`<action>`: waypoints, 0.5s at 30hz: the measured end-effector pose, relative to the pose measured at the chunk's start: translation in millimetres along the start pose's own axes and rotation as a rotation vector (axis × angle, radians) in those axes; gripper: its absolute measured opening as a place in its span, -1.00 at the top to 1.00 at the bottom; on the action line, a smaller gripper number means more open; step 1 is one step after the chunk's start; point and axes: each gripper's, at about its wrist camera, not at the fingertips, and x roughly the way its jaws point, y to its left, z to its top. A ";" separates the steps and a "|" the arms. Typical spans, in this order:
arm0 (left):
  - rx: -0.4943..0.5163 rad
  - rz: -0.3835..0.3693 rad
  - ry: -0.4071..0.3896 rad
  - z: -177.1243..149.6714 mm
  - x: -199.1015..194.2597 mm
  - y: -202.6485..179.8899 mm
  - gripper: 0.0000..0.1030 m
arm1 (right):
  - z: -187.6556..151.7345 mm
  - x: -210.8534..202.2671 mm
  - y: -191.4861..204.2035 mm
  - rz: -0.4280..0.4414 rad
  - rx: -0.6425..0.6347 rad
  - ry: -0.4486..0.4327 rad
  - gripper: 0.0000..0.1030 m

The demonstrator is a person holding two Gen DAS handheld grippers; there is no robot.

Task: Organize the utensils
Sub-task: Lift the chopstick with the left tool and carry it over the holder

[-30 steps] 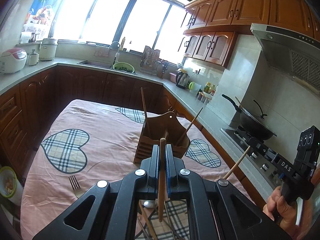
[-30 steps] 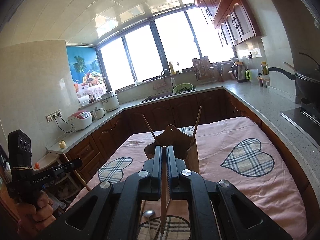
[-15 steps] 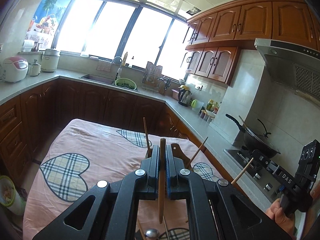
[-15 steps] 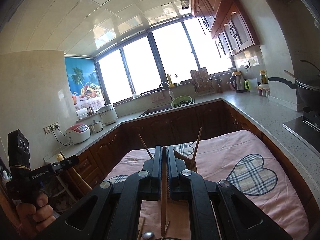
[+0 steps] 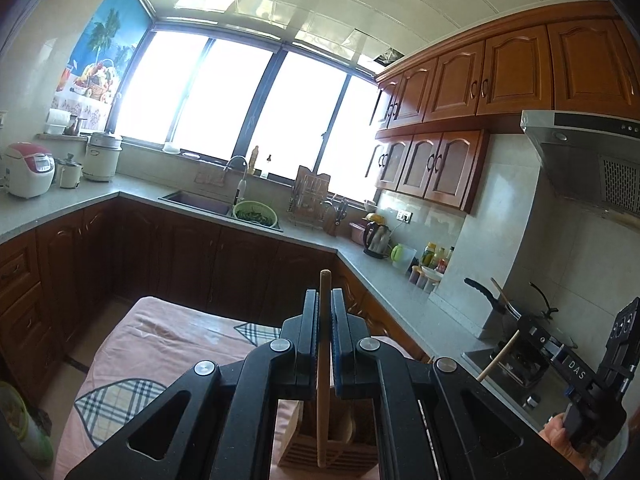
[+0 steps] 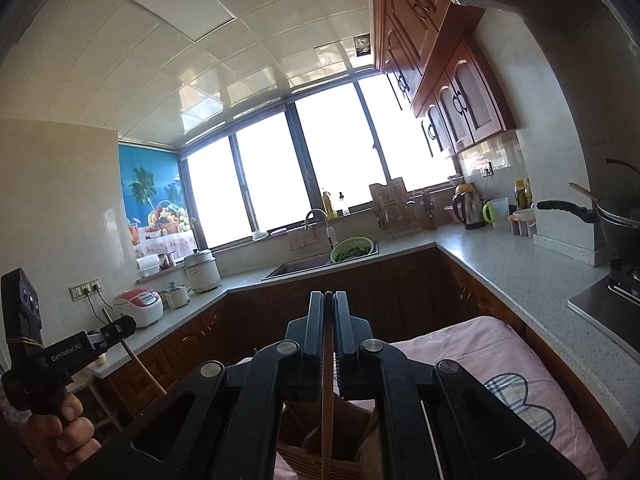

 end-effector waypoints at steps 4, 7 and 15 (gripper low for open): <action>-0.025 -0.001 0.004 -5.0 32.4 5.9 0.93 | -0.1 19.5 -9.0 -0.015 0.021 -0.011 0.92; -0.044 0.007 0.006 -8.2 59.5 14.4 0.93 | -4.3 35.5 -14.6 -0.028 0.029 0.001 0.92; -0.101 0.047 0.075 -37.0 136.2 34.3 0.93 | -37.5 67.1 -25.1 -0.054 0.026 0.050 0.92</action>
